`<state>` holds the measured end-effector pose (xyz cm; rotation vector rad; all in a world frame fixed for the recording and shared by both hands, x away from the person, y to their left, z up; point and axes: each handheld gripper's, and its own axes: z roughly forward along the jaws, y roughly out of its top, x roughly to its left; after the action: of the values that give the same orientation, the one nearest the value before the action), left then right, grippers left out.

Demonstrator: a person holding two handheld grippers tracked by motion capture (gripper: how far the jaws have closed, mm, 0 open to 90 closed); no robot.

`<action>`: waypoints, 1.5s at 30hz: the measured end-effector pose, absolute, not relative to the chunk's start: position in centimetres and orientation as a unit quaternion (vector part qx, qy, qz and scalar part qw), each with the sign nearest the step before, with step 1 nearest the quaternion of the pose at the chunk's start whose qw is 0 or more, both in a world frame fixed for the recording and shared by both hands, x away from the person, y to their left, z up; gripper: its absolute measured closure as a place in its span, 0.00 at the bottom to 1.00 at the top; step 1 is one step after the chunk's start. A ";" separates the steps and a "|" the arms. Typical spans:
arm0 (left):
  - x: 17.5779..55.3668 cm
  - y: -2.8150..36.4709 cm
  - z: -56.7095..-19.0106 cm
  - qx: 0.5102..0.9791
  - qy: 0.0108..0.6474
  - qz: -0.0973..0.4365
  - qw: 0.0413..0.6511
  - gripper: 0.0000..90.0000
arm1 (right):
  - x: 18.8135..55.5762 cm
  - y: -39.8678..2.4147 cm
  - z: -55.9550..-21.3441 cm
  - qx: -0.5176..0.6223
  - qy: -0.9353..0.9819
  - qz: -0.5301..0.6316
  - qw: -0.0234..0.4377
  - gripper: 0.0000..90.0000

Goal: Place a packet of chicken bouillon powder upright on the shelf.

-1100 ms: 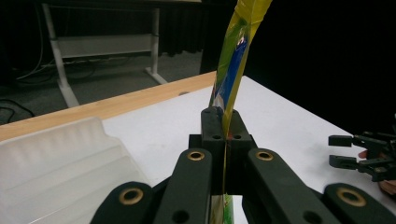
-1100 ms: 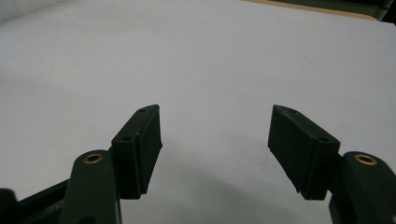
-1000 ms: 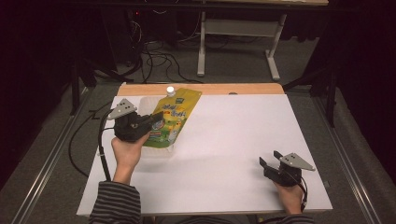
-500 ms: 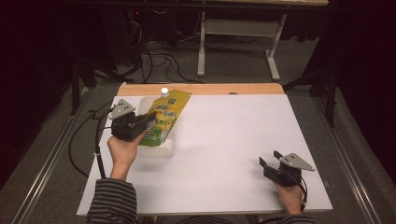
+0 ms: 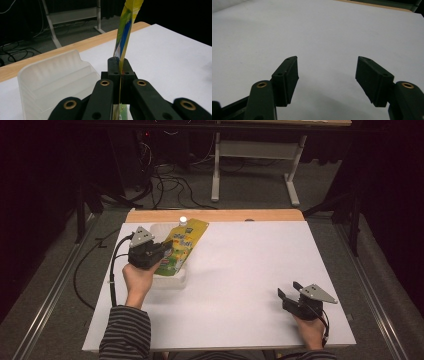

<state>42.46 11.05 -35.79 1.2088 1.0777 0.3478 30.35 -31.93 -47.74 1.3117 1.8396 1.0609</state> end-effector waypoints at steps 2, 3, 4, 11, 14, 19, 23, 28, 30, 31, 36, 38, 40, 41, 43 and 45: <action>42.6 11.0 -36.0 0.541 0.480 0.153 0.674 1.00 | 30.3 -31.9 -47.7 0.498 0.698 0.404 0.318 0.39; 42.6 10.9 -36.1 0.542 0.479 0.154 0.673 1.00 | 30.3 -31.9 -47.7 0.497 0.698 0.404 0.318 0.39; 42.6 10.9 -36.2 0.545 0.479 0.156 0.670 1.00 | 30.3 -31.9 -47.7 0.497 0.699 0.404 0.318 0.39; 42.9 11.3 -36.9 0.543 0.495 0.154 0.661 1.00 | 30.3 -31.9 -47.7 0.498 0.698 0.404 0.318 0.39; 42.8 11.7 -37.2 0.543 0.501 0.153 0.657 0.99 | 30.3 -31.9 -47.7 0.496 0.700 0.403 0.320 0.39; 42.7 12.1 -37.0 0.551 0.512 0.148 0.642 0.98 | 30.3 -31.8 -47.7 0.496 0.700 0.401 0.320 0.39; 42.7 12.5 -37.0 0.561 0.521 0.152 0.626 0.97 | 30.3 -31.8 -47.8 0.496 0.700 0.401 0.321 0.39; 42.6 12.9 -37.3 0.572 0.531 0.155 0.606 0.96 | 30.3 -31.8 -47.8 0.496 0.700 0.400 0.321 0.39; 42.6 12.8 -37.3 0.575 0.534 0.150 0.601 0.96 | 30.3 -31.8 -47.8 0.495 0.701 0.400 0.321 0.39; 42.5 12.8 -37.3 0.577 0.536 0.147 0.599 0.96 | 30.3 -31.8 -47.8 0.496 0.701 0.400 0.321 0.39; 42.5 12.6 -37.1 0.588 0.537 0.145 0.587 0.99 | 30.3 -31.8 -47.8 0.495 0.700 0.400 0.324 0.39; 42.4 12.5 -37.1 0.586 0.533 0.144 0.593 1.00 | 30.3 -31.8 -47.8 0.494 0.700 0.401 0.324 0.39; 42.3 12.3 -37.3 0.587 0.523 0.147 0.600 1.00 | 30.3 -31.8 -47.8 0.495 0.700 0.400 0.324 0.39; 42.3 12.2 -37.4 0.585 0.520 0.149 0.605 1.00 | 30.3 -31.8 -47.8 0.495 0.700 0.400 0.324 0.39; 42.3 12.1 -37.5 0.581 0.516 0.153 0.611 1.00 | 30.3 -31.8 -47.8 0.496 0.700 0.400 0.323 0.39; 42.4 12.0 -37.6 0.573 0.510 0.159 0.622 1.00 | 30.3 -31.8 -47.7 0.495 0.701 0.399 0.323 0.39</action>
<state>42.40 12.04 -37.62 1.3167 1.1708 0.3642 30.28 -31.78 -47.74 1.2992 1.8391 1.0478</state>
